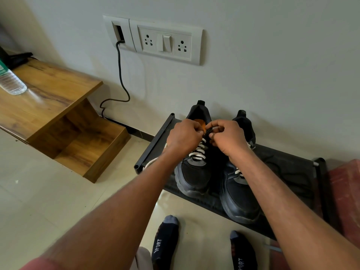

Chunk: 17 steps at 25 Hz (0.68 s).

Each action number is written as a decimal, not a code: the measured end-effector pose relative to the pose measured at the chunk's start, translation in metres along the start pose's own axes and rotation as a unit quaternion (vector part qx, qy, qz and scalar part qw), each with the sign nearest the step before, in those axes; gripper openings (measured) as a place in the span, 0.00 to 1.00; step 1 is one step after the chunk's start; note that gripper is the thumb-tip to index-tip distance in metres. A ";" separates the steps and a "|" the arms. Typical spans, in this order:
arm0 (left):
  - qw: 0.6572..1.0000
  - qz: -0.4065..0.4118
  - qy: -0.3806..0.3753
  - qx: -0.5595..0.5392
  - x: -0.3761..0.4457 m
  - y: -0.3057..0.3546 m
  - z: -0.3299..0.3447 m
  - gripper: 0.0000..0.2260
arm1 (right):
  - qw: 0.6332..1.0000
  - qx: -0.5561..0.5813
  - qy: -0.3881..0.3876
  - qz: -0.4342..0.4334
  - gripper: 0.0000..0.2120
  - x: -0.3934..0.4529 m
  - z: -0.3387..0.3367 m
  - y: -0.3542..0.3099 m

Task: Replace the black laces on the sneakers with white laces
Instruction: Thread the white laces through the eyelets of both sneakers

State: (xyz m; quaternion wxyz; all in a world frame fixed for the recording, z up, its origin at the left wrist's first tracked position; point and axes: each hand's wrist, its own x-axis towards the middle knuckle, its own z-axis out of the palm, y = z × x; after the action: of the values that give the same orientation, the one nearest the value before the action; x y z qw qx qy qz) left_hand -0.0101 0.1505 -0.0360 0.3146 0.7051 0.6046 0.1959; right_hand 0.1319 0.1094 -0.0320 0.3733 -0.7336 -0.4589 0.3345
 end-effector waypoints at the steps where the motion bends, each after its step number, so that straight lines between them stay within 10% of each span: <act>1: 1.000 -0.003 -0.004 -0.009 0.001 -0.001 0.001 0.07 | 1.000 0.000 0.001 -0.002 0.19 0.000 0.000 0.001; 17: 0.998 0.025 -0.031 0.058 0.002 -0.001 -0.003 0.06 | 1.000 0.006 0.006 -0.002 0.17 0.002 0.001 0.004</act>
State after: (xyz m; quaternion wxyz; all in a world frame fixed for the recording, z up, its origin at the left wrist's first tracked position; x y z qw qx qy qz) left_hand -0.0122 0.1536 -0.0345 0.2864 0.7424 0.5877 0.1464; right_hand 0.1331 0.1102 -0.0363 0.3810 -0.7323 -0.4561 0.3324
